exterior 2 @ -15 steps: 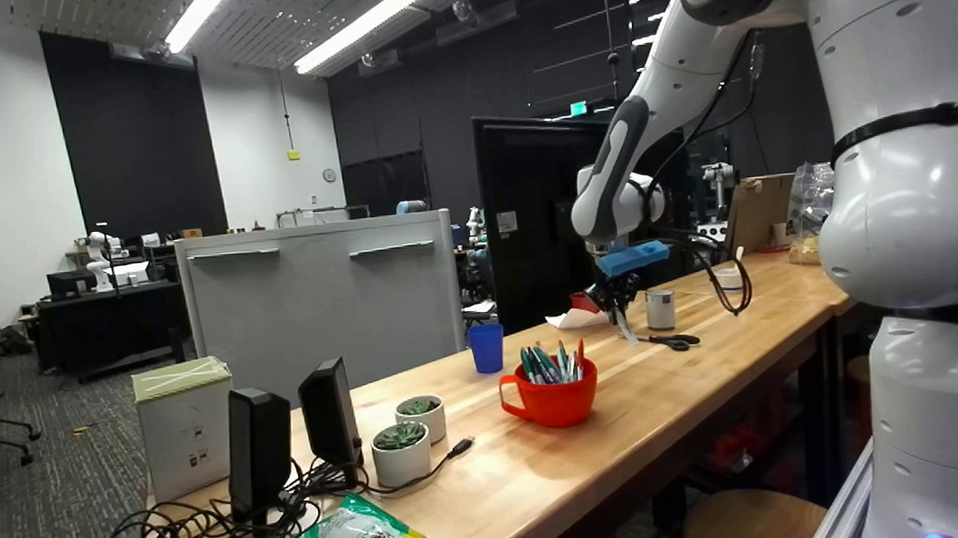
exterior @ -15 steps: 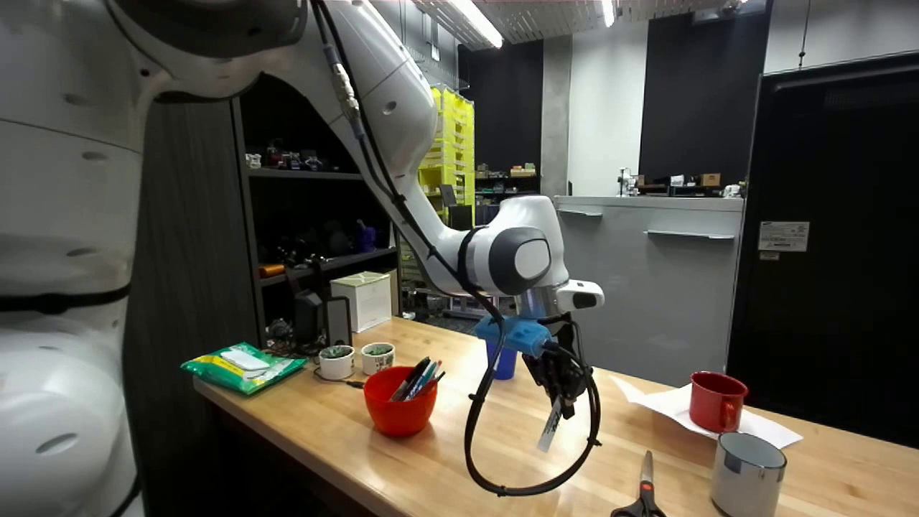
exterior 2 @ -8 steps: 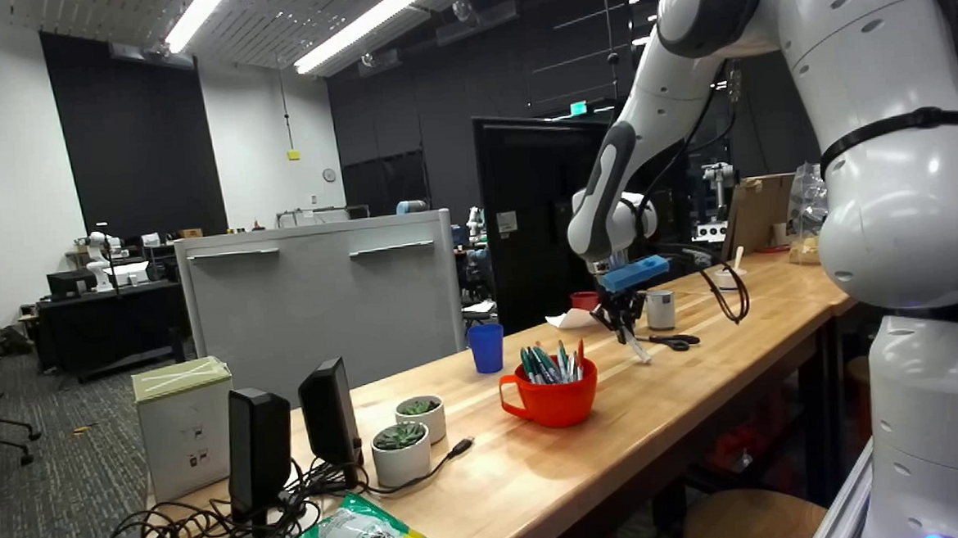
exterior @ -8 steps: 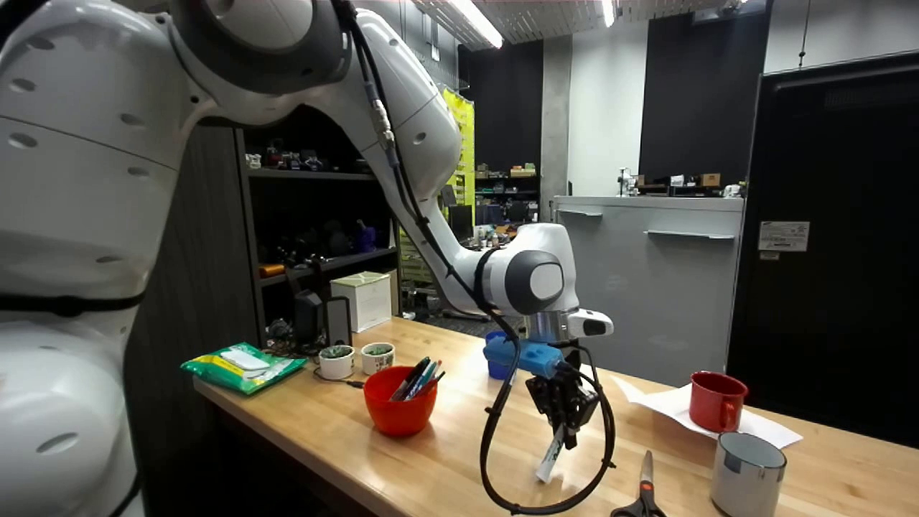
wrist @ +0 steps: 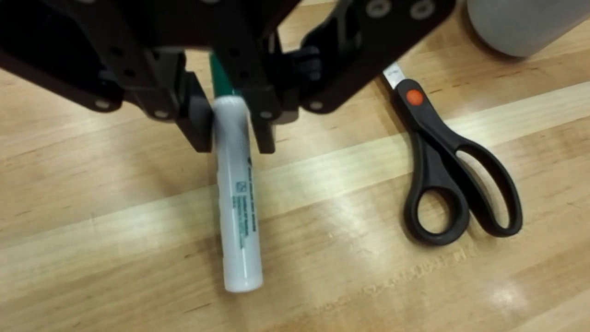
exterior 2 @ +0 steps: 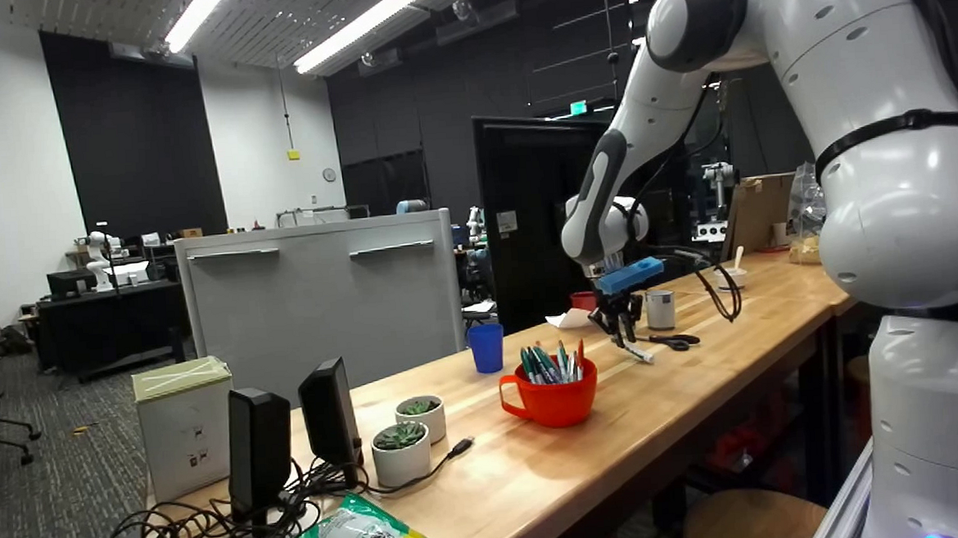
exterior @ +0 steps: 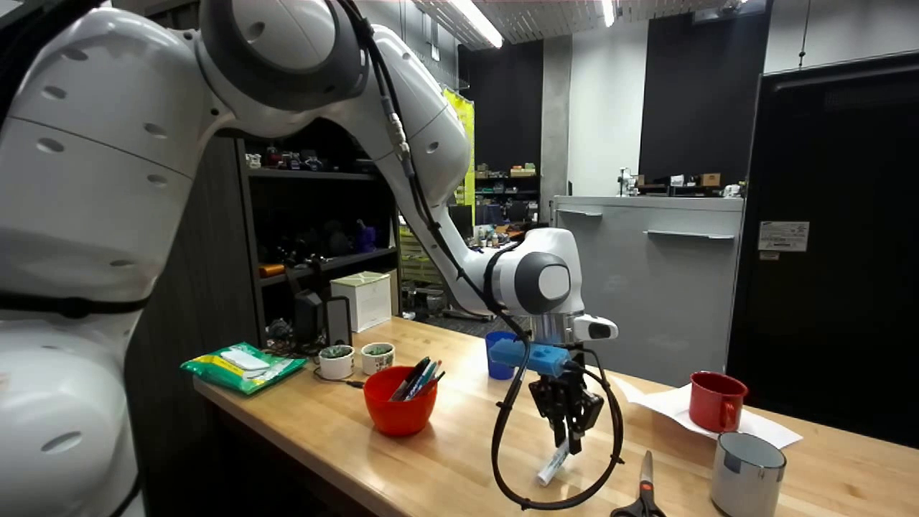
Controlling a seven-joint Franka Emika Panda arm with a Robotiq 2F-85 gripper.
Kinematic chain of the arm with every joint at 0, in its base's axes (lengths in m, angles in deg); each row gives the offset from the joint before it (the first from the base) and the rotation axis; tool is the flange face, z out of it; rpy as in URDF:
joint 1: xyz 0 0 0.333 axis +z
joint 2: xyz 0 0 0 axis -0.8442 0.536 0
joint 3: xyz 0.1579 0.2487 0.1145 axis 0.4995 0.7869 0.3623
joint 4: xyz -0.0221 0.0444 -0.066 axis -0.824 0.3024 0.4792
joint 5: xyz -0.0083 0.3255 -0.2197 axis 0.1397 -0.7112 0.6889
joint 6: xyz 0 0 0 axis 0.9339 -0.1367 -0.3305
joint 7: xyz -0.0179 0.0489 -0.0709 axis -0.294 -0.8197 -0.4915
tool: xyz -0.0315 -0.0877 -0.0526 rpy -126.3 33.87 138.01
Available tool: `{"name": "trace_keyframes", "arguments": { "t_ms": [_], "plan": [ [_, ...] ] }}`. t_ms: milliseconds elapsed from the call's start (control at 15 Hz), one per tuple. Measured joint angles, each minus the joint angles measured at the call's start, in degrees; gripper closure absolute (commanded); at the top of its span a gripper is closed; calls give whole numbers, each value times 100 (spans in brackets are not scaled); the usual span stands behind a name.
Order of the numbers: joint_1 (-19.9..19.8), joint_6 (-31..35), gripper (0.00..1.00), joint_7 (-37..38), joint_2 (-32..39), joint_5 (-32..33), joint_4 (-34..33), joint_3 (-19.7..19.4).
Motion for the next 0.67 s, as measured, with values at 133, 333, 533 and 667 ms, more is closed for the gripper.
{"name": "trace_keyframes", "arguments": {
  "t_ms": [133,333,533,667],
  "plan": [
    [3,17,25,0,77,0,-7,-1],
    [10,79,5,0,122,1,-15,-3],
    [22,213,0,-17,113,1,-45,-4],
    [25,318,0,-78,61,1,-63,-4]
  ]
}}
